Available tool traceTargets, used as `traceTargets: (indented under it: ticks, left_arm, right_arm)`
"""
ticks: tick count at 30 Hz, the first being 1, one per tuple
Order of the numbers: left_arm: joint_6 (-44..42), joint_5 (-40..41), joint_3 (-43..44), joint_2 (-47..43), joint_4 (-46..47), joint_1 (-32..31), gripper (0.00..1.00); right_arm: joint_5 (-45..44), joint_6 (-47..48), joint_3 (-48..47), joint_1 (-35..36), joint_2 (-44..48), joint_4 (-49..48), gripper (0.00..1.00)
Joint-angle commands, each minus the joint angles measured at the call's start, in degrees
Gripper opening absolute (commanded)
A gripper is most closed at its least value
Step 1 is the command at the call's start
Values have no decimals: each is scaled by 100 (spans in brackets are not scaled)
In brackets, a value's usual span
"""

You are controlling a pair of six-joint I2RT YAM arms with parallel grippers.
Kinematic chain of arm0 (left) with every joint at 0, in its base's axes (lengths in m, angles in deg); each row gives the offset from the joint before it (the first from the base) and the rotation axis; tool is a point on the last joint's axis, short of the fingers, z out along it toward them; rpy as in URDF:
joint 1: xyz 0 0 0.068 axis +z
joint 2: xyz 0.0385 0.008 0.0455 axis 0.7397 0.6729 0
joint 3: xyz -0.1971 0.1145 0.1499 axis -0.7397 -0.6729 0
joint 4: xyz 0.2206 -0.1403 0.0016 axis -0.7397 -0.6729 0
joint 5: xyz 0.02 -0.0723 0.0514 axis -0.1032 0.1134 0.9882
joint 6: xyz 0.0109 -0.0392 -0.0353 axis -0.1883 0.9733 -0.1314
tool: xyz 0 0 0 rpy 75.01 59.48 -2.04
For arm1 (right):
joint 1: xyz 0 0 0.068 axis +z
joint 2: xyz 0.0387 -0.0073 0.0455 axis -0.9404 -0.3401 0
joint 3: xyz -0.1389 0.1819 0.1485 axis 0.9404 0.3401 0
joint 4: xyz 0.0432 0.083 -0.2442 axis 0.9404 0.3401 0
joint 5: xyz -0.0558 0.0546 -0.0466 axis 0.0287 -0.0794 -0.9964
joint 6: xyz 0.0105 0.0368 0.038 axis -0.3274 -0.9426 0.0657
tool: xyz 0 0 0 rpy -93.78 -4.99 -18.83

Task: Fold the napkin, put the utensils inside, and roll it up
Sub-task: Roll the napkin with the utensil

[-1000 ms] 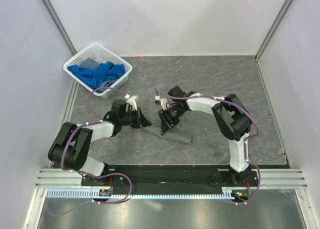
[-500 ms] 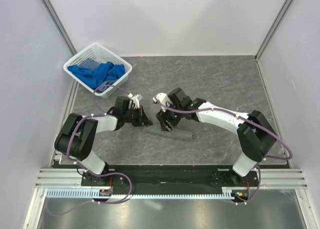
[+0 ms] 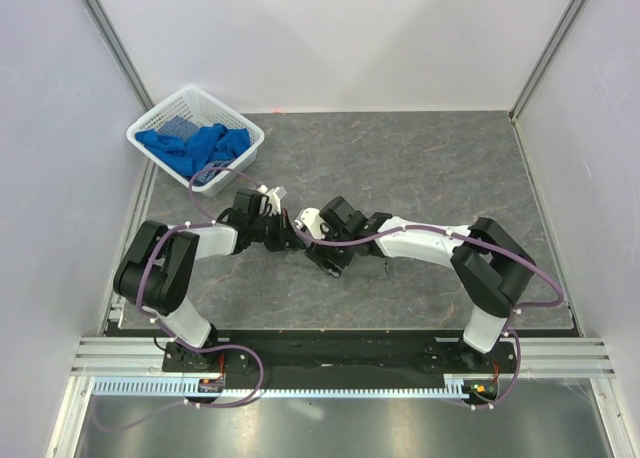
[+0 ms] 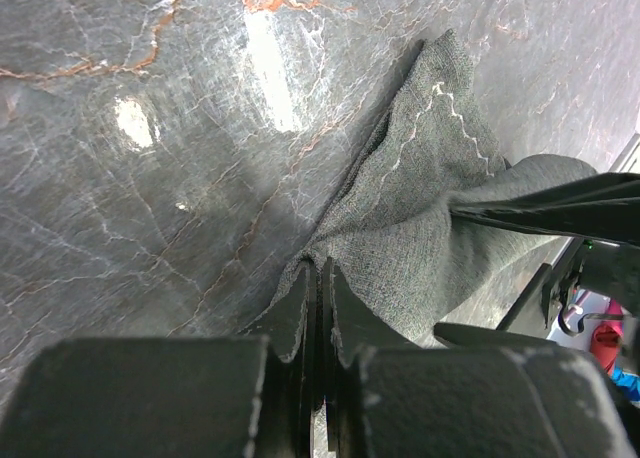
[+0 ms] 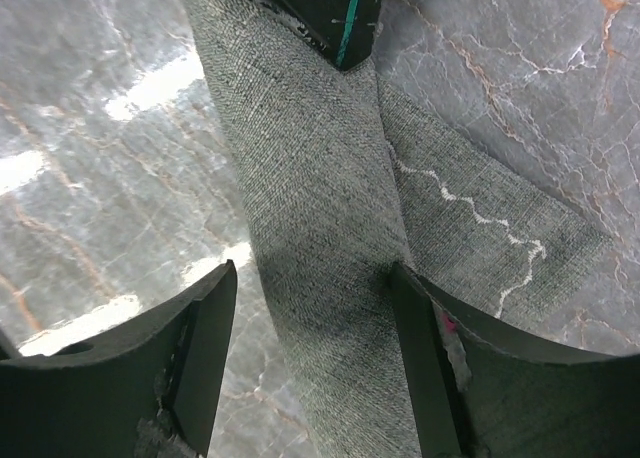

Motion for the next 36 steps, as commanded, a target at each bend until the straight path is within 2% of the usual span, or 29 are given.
traceTargets:
  ticks: [1, 4, 6, 8, 9, 11, 12, 15, 19, 24, 31, 36]
  left_arm:
    - [6, -94, 223, 58, -172, -7, 2]
    - [6, -103, 355, 14, -216, -16, 5]
    - [6, -85, 460, -30, -269, -7, 11]
    - [6, 28, 531, -205, -304, -7, 25]
    - [-2, 81, 548, -293, -348, -7, 37]
    - [-20, 327, 557, -599, -410, 2, 48]
    - [-55, 423, 540, -697, -445, 2, 54]
    - [-125, 854, 408, -1083, -585, -7, 62]
    - [-187, 1294, 40, -1550, -647, 2, 64]
    - [-354, 1084, -400, -2095, -410, -7, 65]
    - [-266, 759, -848, -2298, -129, -7, 63]
    - [-135, 566, -1077, -2219, 151, -16, 59]
  right_arm:
    - [-301, 112, 54, 23, -175, -97, 70]
    - [-336, 112, 54, 23, -272, -114, 69]
    - [-345, 103, 45, 23, -385, -106, 68]
    - [-450, 51, 36, 23, -465, -97, 68]
    - [-503, 24, 10, 23, -552, -80, 68]
    - [-617, -20, -43, 14, -641, 25, 66]
    - [-609, -46, -112, 6, -737, 70, 60]
    - [-338, -108, -236, -56, -843, 201, 45]
    - [654, -134, -447, -231, -913, 447, 39]
    - [2155, -222, -841, -530, -1062, 878, 36]
    - [3414, -477, -1387, -1005, -1484, 1432, 35]
    - [3891, -697, -1563, -1295, -1862, 1503, 34]
